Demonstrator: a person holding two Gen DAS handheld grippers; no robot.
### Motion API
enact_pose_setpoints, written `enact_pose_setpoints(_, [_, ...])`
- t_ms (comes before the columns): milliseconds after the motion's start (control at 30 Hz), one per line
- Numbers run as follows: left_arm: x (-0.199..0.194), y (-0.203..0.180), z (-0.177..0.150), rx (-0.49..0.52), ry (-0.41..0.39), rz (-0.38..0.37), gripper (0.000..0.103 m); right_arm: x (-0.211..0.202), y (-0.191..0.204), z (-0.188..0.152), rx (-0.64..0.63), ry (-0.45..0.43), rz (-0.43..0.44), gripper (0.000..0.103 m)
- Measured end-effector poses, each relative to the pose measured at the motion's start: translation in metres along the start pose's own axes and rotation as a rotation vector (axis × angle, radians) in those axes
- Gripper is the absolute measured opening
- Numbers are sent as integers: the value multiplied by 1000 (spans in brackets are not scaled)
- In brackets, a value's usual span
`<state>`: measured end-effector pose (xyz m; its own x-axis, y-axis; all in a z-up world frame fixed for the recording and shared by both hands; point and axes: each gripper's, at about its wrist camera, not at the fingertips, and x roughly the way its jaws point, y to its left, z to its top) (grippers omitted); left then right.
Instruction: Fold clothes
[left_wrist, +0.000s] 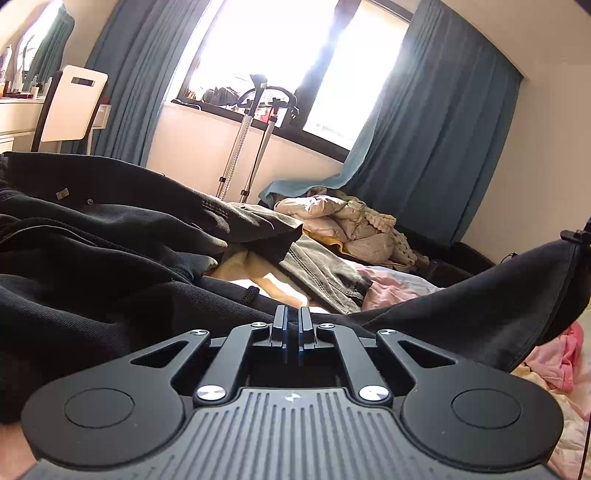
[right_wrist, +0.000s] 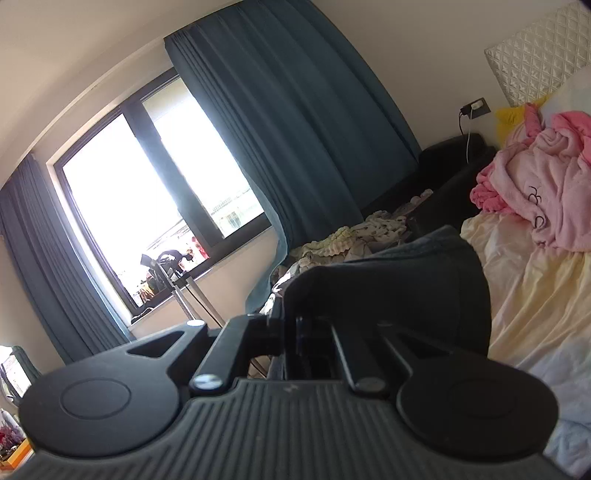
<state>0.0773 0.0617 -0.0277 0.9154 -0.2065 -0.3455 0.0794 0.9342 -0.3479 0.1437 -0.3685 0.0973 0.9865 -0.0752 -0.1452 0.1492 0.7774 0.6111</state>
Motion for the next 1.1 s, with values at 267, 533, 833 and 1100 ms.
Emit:
enact_pose_setpoints(267, [-50, 28, 21, -46, 87, 4, 47, -41, -144, -74, 271, 143, -142, 7])
enact_pose_setpoints(533, [-80, 75, 39, -137, 220, 126, 56, -42, -179, -110, 343, 196, -219, 12])
enact_pose_setpoints(833, [-86, 102, 47, -240, 188, 203, 69, -29, -214, -126, 501, 281, -237, 52])
enact_pose_setpoints(1100, [-84, 149, 36, -458, 223, 235, 69, 7, -233, -122, 545, 294, -232, 24])
